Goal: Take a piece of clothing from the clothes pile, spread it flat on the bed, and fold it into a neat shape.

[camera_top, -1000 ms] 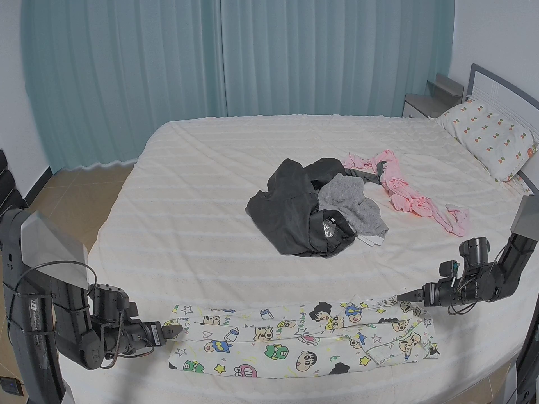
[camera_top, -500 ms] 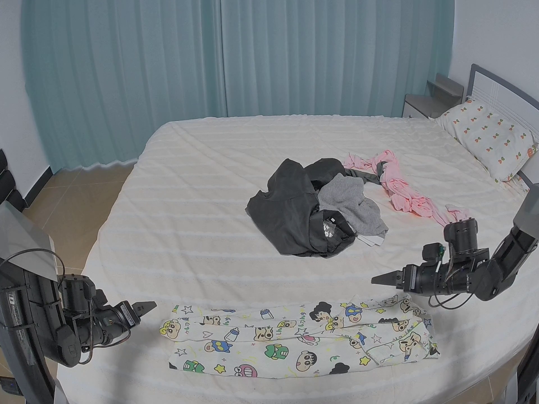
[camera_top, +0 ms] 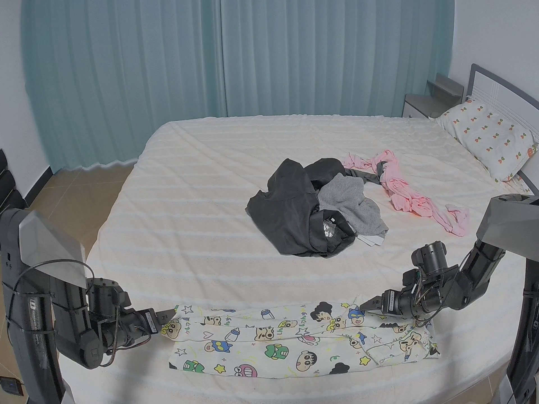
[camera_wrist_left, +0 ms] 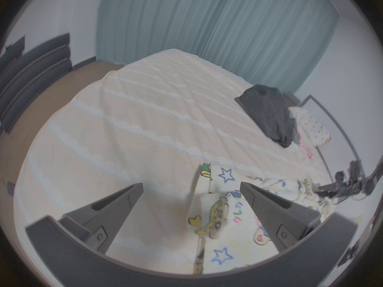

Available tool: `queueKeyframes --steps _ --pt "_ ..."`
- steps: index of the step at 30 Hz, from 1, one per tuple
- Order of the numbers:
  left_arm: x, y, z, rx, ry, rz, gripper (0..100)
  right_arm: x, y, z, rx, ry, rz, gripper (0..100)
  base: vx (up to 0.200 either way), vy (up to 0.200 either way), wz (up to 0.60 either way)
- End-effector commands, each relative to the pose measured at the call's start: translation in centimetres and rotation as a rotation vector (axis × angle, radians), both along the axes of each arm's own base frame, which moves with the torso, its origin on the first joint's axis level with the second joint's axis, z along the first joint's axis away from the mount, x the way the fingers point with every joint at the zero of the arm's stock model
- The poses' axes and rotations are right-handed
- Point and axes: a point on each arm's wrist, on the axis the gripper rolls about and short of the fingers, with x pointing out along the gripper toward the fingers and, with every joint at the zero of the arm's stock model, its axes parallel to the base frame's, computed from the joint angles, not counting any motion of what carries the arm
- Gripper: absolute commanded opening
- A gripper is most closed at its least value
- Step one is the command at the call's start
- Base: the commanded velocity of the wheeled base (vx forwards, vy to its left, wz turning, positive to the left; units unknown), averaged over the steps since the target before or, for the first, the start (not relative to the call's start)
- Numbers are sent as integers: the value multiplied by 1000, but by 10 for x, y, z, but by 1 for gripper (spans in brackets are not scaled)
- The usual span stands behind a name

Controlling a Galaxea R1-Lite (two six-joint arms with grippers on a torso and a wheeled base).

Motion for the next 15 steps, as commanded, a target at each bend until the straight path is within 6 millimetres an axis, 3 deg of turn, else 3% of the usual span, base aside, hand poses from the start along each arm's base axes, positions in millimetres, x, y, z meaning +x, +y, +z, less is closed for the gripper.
queueKeyframes --steps 1,3,4,7,15 --pt "2 -23 -19 41 45 -95 100 -6 -1 23 9 -44 -22 100 0 0 0" --pt "2 -26 -19 43 52 -108 100 -9 -1 28 16 -51 -28 100 0 0 0" --pt "2 -32 -21 47 71 -133 100 -16 -2 43 38 -78 -45 100 0 0 0" --pt "5 -41 -24 53 93 -162 100 -31 -3 61 71 -98 -70 100 0 0 0" --pt "15 -57 -29 90 144 -207 100 -74 -8 89 132 -210 -76 100 0 0 0"
